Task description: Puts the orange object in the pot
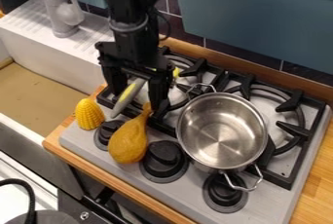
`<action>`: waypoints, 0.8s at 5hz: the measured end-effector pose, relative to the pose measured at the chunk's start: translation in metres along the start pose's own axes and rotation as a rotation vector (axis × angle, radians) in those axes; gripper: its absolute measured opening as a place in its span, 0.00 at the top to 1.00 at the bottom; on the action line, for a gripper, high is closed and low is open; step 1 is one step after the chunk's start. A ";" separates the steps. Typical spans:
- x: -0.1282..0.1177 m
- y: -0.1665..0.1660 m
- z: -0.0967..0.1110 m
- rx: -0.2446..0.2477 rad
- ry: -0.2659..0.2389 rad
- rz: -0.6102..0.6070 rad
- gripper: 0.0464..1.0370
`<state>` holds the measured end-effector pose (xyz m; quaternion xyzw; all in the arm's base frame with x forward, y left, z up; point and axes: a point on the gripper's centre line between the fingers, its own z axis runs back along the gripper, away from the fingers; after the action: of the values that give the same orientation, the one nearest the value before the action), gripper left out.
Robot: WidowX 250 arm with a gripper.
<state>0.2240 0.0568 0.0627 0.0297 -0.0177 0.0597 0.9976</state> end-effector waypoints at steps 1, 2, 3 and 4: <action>-0.004 -0.003 -0.004 0.013 0.008 0.015 0.04; -0.006 -0.006 -0.008 0.024 0.024 -0.011 0.04; -0.010 -0.006 -0.014 0.024 0.021 -0.015 0.04; -0.011 -0.006 -0.018 0.028 0.008 -0.030 0.04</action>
<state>0.2143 0.0506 0.0434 0.0437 -0.0122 0.0451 0.9980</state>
